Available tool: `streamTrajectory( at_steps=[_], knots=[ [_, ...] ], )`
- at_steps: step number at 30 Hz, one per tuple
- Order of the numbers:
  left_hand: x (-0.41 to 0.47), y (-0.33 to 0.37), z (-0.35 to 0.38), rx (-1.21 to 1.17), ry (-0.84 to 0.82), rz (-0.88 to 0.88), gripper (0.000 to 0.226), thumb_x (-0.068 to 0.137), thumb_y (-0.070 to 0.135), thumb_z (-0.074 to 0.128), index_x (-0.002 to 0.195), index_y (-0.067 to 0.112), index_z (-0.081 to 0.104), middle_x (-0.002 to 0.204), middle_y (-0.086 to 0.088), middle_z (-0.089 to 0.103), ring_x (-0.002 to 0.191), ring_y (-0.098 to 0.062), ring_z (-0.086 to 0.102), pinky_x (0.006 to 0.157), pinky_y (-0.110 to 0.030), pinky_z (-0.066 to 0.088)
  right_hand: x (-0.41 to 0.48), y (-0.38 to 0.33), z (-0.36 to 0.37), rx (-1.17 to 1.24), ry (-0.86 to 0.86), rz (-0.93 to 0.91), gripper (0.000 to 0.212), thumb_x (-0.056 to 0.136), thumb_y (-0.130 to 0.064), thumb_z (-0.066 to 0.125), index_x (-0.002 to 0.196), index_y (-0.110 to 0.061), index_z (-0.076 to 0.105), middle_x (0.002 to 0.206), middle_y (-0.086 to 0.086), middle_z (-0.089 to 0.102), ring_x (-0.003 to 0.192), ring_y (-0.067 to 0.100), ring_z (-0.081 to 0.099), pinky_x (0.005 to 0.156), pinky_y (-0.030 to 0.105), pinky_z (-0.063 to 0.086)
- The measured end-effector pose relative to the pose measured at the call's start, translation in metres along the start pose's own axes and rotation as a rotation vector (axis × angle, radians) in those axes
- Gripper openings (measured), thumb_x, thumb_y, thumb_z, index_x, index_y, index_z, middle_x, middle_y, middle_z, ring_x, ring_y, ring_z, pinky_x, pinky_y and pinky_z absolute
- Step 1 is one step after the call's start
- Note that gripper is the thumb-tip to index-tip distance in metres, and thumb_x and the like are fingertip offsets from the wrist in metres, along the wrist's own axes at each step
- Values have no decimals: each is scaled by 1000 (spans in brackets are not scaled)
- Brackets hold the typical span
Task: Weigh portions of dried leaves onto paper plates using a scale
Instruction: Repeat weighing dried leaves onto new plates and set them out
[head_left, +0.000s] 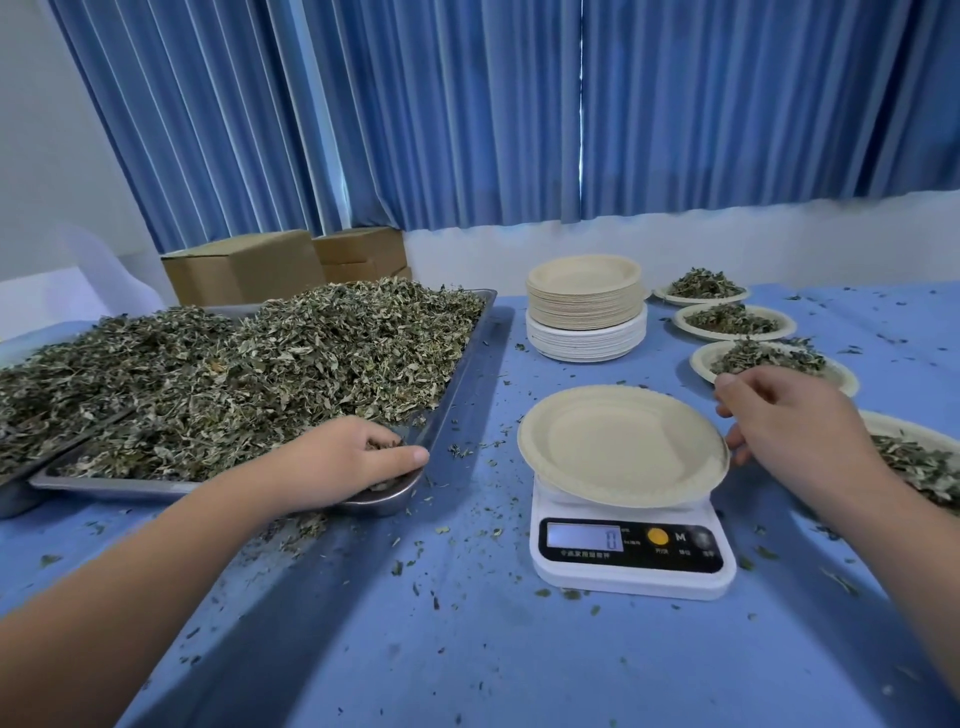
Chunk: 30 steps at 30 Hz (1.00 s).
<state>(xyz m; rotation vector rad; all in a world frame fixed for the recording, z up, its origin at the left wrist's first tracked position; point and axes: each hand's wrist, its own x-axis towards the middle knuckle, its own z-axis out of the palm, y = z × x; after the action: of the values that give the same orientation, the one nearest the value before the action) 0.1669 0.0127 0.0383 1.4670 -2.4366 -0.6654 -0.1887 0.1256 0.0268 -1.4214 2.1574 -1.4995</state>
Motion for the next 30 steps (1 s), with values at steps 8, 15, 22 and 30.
streamTrajectory(
  at_steps=[8, 15, 22, 30],
  knots=[
    [20, 15, -24, -304, 203, -75, 45, 71, 75, 58, 78, 34, 73, 77, -12, 72, 65, -33, 69, 80, -47, 57, 3, 4, 3, 46, 10, -11, 28, 97, -28, 53, 81, -9, 64, 80, 14, 66, 46, 8, 59, 36, 10, 38],
    [32, 96, -14, -395, 339, 172, 49, 86, 64, 54, 57, 25, 58, 43, 12, 39, 36, -7, 35, 44, -15, 32, 5, 5, 3, 86, 10, -4, 30, 97, -27, 53, 81, -3, 63, 80, 19, 64, 41, 3, 57, 36, 9, 38],
    [46, 164, 31, -383, 241, 469, 30, 92, 45, 59, 74, 21, 65, 53, 13, 59, 46, 3, 48, 46, -12, 36, 4, 7, 1, 76, 16, -17, 36, 97, -29, 52, 85, 3, 61, 82, 23, 63, 40, 4, 57, 38, 11, 39],
    [60, 155, 66, 133, -87, 528, 61, 77, 63, 66, 131, 40, 51, 127, 10, 51, 119, -9, 45, 96, -25, 35, 5, 5, -1, 41, 26, -40, 37, 97, -31, 52, 83, 1, 61, 72, 20, 63, 40, 8, 59, 57, 33, 49]
  ],
)
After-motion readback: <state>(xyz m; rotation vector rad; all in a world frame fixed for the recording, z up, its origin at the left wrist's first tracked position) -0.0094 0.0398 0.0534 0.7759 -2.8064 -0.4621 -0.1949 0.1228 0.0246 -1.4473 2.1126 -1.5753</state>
